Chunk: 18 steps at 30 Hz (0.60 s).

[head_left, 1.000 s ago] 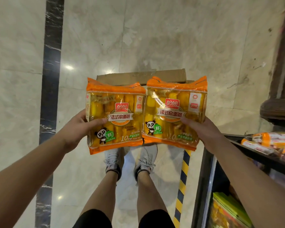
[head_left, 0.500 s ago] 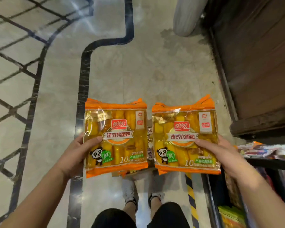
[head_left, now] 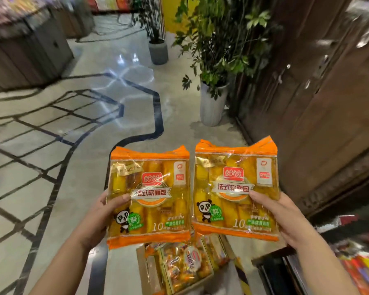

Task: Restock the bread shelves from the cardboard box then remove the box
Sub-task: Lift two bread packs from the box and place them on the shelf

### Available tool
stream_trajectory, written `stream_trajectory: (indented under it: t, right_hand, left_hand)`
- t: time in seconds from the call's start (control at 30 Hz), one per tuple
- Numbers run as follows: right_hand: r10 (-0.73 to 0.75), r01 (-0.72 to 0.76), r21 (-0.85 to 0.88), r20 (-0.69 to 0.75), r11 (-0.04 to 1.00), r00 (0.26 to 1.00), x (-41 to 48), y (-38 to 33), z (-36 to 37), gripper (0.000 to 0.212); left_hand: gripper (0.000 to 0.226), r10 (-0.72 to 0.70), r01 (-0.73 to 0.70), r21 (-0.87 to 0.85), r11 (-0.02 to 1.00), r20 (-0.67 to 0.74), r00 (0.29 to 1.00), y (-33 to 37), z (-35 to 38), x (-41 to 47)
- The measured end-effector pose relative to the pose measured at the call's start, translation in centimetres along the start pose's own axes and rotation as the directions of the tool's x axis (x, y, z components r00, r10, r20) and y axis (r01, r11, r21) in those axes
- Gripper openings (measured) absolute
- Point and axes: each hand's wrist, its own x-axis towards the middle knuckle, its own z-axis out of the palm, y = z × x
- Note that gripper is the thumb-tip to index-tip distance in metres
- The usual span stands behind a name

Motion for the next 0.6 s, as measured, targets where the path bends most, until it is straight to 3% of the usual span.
stream_trajectory:
  t: [0.13,0.27,0.6]
  right_hand:
    - [-0.056,0.056,0.029,-0.019,0.998,0.998,-0.2,-1.0,-1.3,0.05]
    - [-0.053,0.059,0.084,-0.077,0.995,0.996,-0.5,-0.9,-2.5,0.056]
    - [-0.097,0.152,0.152,-0.32,0.977,0.943,-8.7,1.0,-3.7,0.048]
  left_hand:
    - [0.101,0.043,-0.043,-0.001,0.999,0.045,0.998,1.4,1.2,1.0]
    - [0.115,0.045,-0.044,-0.02,0.999,0.088,0.995,1.9,2.7,2.0]
    - [0.109,0.023,-0.036,0.026,0.999,0.393,0.919,3.3,5.6,6.5]
